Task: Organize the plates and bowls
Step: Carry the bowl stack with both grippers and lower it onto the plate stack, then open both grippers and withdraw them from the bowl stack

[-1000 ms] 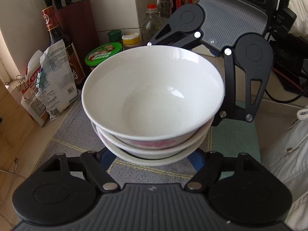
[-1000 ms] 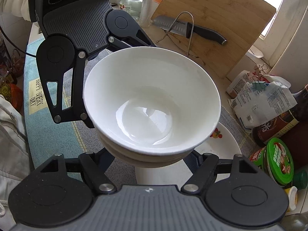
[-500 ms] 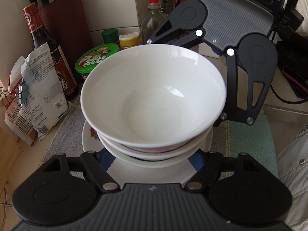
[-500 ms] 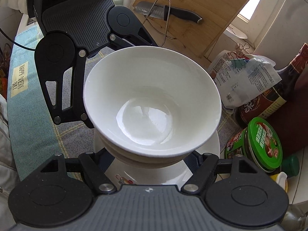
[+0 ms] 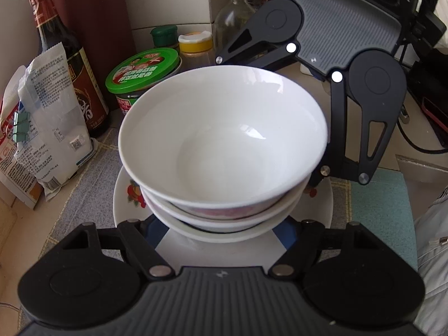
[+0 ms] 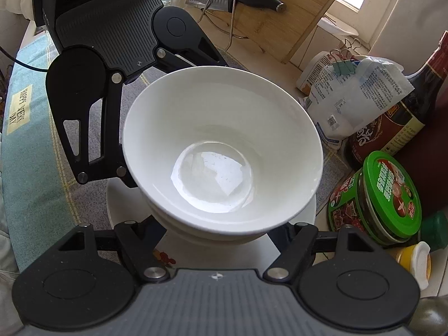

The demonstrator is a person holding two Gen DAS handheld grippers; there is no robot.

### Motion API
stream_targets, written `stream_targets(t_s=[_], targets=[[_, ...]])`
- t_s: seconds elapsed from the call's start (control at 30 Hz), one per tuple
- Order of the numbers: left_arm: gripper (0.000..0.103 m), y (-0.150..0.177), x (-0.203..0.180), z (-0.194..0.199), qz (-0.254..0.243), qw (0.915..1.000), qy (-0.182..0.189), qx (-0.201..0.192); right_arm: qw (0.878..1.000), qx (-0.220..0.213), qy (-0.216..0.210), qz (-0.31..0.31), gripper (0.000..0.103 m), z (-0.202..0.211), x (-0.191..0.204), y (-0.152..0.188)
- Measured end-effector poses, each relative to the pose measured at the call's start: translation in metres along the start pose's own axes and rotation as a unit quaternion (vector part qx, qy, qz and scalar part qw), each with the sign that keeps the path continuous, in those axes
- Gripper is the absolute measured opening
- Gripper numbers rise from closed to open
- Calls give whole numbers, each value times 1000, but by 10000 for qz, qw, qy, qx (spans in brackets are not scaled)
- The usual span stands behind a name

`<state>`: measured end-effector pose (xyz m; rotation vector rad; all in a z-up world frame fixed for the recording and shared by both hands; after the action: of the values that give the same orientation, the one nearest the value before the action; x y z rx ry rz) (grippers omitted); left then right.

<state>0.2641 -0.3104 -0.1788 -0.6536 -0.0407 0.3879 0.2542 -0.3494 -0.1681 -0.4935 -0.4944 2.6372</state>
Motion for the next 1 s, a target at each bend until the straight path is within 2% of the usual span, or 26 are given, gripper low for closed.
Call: stream_targets(t_s=[0.3,0.53,0.6,0.73,0.9,1.0], targets=[[78,0,3,1,107,9999,56,33,9998,-53,-165,-108,80,0,-1,1],[79,0,4,0,152,9999,28,-5,9998,-83,-124,-130,81,-2,-3,1],[79,0,2,2,118,9999,-67,-36,9999,-74,-52,-134,84,-1,-3,1],[83,2,0,11,210,9993,-208,-217,9991,-296,5,-288,101,7,-5,-3],[83,6,7,37,633,9949,-544,-561,9989,-269,244,-305,103,17,-4,-1],[89,11,7,58,835,9897,-797,-848,9976,-257,434,-468,103,25,-3,0]])
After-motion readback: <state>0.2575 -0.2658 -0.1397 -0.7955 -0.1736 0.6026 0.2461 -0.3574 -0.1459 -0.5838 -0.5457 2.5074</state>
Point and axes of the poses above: each gripper's, at about its wrist camera, not at the fingertips, and z roughly against the way its jaws point, x to its left, y to its underside, the point moved 10 cm from there along -z, roughly the way its jaws point, and after that the axes turned 14 degrees about z, right-handed, at the moved point
